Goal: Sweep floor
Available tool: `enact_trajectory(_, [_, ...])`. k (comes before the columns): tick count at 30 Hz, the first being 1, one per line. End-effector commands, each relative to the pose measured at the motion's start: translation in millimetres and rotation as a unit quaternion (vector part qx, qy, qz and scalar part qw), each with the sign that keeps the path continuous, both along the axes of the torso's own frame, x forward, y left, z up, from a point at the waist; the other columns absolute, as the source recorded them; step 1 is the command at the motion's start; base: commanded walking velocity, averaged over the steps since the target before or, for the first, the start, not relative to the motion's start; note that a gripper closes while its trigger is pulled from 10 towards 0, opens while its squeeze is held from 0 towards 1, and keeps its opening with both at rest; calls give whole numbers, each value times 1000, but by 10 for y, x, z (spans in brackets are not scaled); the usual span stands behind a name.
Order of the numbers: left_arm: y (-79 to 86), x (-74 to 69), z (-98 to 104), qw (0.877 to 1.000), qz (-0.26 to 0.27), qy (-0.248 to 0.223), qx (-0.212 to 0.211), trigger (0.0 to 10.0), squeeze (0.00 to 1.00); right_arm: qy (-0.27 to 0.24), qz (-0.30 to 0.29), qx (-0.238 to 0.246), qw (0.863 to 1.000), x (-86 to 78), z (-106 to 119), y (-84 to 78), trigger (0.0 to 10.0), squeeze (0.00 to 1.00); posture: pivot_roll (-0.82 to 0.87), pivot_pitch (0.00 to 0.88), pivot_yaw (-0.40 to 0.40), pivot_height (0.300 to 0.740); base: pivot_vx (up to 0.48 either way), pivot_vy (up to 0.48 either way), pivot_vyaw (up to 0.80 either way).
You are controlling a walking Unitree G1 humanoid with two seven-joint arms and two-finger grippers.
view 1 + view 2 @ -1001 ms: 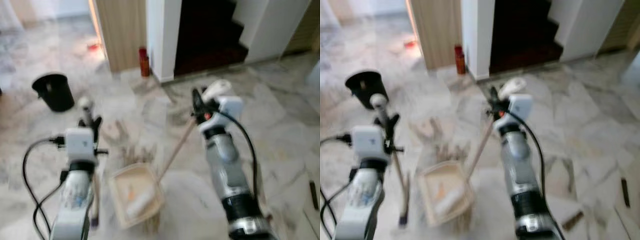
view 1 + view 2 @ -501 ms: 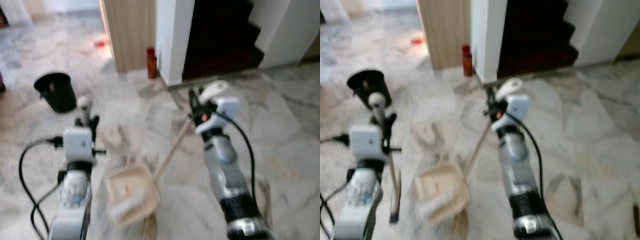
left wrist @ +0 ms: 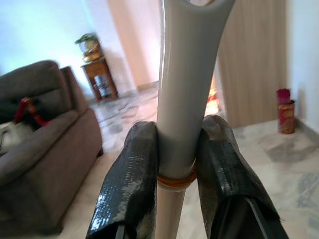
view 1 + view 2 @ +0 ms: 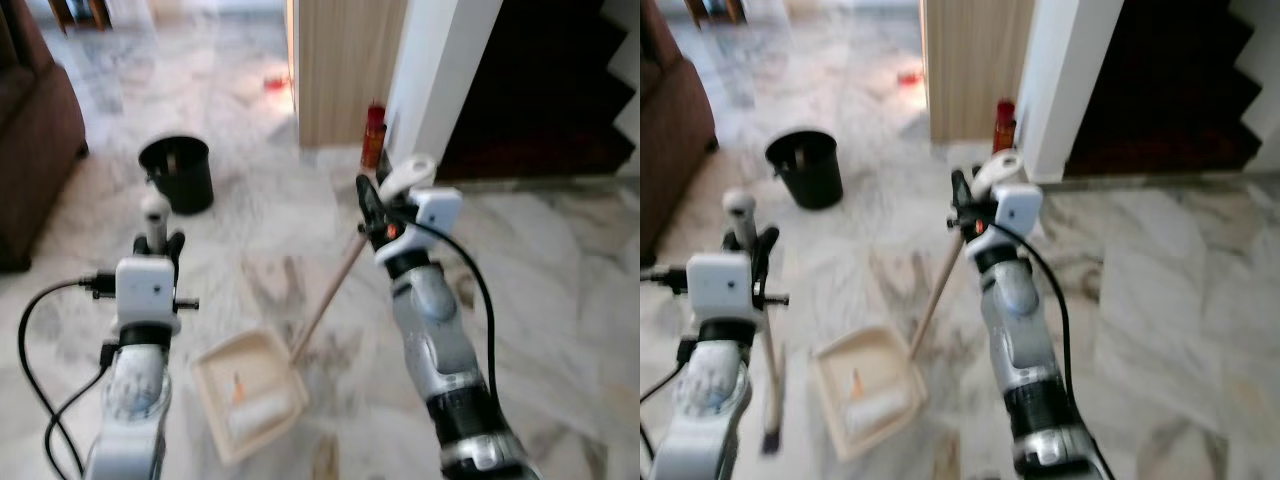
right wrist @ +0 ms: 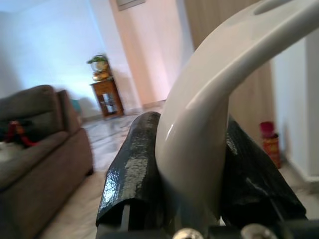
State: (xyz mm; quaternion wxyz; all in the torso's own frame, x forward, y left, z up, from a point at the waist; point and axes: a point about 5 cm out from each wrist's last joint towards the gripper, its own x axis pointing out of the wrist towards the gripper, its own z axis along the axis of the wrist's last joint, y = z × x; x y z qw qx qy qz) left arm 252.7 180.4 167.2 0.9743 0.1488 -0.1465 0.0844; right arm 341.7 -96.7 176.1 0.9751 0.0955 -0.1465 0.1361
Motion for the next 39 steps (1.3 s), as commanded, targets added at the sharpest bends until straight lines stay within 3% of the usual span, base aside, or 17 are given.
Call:
enact_trajectory(1, [-14, -31, 102, 1000, -10, -28, 7, 10000, 0, -35, 10, 3, 999, -10, 169, 52, 10000, 0, 44, 71, -32, 740, 394, 0, 0])
enact_trajectory(39, [-80, -83, 90, 999, -15, -25, 27, 10000, 0, -30, 24, 5, 999, 1, 170, 98, 10000, 0, 59, 97, -37, 740, 398, 0, 0])
